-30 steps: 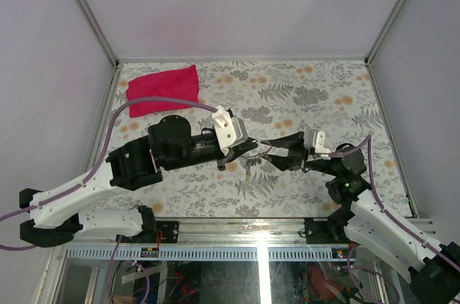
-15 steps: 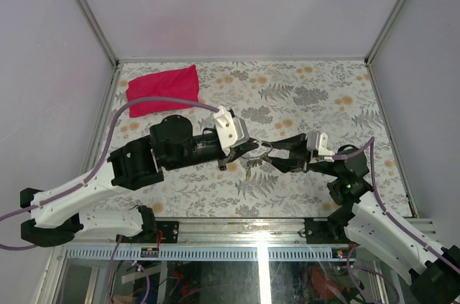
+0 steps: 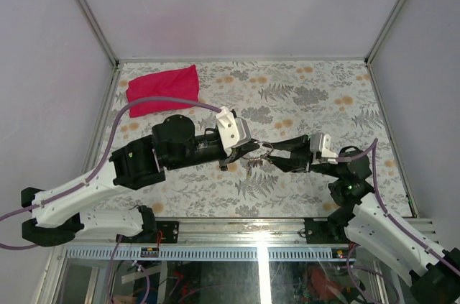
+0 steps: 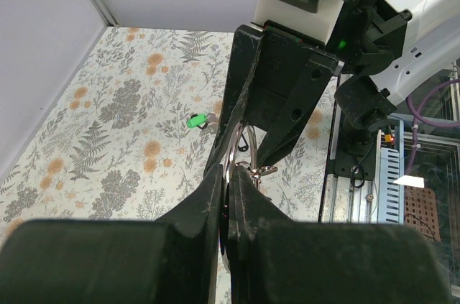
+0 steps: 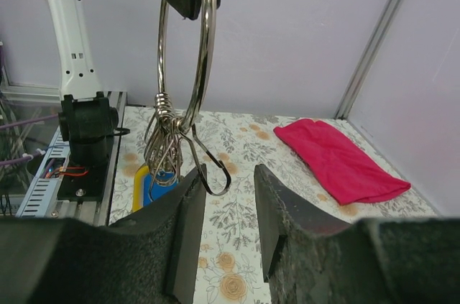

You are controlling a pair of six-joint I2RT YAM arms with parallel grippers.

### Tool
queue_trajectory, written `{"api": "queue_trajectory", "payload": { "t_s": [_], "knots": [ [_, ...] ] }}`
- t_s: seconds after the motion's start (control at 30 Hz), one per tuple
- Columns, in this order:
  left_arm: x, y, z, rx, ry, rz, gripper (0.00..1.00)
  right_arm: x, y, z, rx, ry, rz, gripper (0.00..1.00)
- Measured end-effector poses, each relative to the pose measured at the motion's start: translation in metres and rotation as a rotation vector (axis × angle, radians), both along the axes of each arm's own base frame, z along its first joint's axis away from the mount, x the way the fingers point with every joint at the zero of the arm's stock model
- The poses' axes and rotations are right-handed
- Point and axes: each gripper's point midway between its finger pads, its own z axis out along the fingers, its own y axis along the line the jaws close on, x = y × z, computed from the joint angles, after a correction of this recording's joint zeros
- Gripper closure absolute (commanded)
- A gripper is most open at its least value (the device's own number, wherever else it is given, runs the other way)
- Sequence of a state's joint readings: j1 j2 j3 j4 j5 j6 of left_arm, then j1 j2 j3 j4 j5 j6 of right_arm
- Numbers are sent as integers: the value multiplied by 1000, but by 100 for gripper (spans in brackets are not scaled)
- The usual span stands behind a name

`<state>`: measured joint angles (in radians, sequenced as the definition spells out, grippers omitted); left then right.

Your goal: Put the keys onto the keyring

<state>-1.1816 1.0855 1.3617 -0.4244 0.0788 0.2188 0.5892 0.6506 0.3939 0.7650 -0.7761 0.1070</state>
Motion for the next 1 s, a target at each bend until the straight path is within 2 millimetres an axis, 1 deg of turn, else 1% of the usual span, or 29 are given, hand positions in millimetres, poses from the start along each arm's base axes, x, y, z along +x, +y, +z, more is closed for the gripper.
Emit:
{"api": "queue_trajectory", "payload": {
  "t_s": [0.13, 0.3, 0.43, 0.6, 0.73, 0.83, 0.97, 1.0],
  "knots": [
    [0, 0, -1, 2, 1, 0, 100, -2, -1, 3, 8, -11, 0, 67],
    [1, -2, -3, 8, 3, 0, 100, -3, -2, 5, 12, -11, 2, 82],
    [2, -2, -3, 7, 3, 5, 100, -3, -2, 4, 8, -13, -1, 89],
    [5, -2, -1, 1, -1, 23, 100, -2, -7, 7, -17, -39, -37, 96],
    [10, -1, 3, -13, -11, 47, 100, 3, -13, 13, -75, -58, -94, 98],
    [14, 0, 5, -22, -17, 74, 97, 8, -18, 18, -142, -54, -144, 100],
    [23, -2, 5, -25, -22, 117, 88, 16, -26, 19, -245, -17, -206, 100],
    [26, -2, 3, -19, -22, 132, 84, 18, -29, 18, -278, 3, -221, 100]
  ]
}}
